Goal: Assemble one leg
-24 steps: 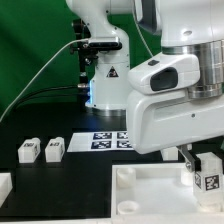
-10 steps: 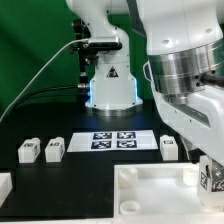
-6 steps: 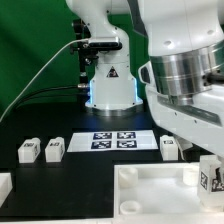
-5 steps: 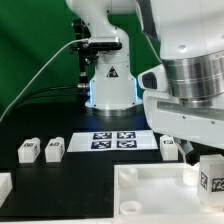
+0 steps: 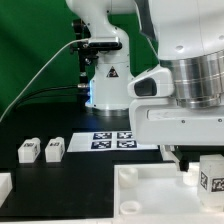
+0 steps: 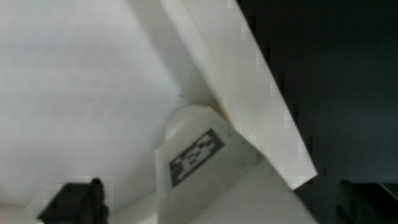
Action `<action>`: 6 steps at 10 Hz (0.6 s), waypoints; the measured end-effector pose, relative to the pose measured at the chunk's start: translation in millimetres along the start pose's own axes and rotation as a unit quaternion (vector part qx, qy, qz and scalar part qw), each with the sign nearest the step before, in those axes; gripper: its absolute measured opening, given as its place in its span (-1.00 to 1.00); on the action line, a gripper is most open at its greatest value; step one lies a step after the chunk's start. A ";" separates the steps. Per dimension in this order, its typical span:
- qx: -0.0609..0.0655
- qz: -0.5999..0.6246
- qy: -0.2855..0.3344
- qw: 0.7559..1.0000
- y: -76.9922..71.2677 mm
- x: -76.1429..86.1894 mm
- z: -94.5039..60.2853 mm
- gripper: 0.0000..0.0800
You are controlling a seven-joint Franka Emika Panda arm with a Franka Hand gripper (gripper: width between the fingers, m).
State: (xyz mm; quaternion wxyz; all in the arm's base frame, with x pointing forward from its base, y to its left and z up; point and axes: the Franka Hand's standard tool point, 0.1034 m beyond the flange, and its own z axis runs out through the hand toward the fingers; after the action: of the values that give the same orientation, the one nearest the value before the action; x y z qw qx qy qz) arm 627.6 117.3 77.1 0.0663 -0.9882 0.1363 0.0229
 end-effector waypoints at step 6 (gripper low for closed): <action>-0.016 0.084 0.003 0.996 -5.1 -3.1 4.8 -0.24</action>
Offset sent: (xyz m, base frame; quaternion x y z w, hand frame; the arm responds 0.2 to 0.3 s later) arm 0.0000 0.0000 0.0000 0.0000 0.0000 0.0000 1.0000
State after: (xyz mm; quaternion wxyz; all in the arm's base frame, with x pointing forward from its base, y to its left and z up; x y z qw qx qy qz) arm 625.8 123.6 73.2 0.0481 -0.9743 0.2182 0.0271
